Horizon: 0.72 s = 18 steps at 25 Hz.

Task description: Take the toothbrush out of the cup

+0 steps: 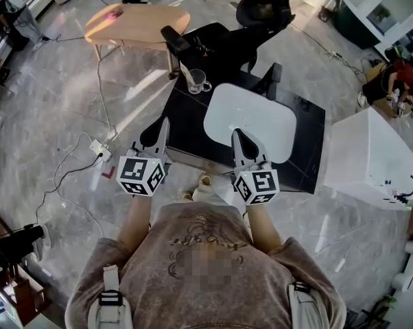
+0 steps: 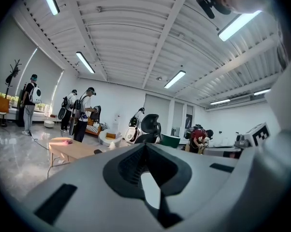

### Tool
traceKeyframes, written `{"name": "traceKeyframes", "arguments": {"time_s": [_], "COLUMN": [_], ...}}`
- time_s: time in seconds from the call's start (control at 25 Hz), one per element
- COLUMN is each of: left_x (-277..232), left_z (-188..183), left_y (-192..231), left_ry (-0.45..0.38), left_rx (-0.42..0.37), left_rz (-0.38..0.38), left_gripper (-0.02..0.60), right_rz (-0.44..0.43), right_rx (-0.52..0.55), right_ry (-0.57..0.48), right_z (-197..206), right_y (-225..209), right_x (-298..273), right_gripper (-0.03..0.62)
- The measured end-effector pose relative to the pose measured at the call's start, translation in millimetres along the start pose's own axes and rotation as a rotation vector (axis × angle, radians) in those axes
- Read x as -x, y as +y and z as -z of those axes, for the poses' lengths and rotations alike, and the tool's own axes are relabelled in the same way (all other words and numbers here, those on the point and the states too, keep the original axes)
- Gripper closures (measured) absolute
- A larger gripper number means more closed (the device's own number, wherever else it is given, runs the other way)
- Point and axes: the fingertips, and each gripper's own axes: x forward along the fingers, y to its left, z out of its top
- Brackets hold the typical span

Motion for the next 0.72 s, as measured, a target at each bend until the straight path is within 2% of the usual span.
{"name": "traceKeyframes", "arguments": {"time_s": [0.44, 0.72], "left_x": [-53, -71], "left_z": [-12, -19], "left_y": [3, 3], "left_ry": [-0.023, -0.031], "left_rx": [0.006, -0.014], "left_rz": [-0.047, -0.069], "left_gripper": [0.563, 0.563], "right_rz": [-0.065, -0.082], "right_rx": [0.027, 0.014], "right_ry": [-0.011, -0.015], "right_z": [-16, -18], "right_y": [-50, -64], "right_x": [-34, -53], "right_gripper": [0.579, 0.578]}}
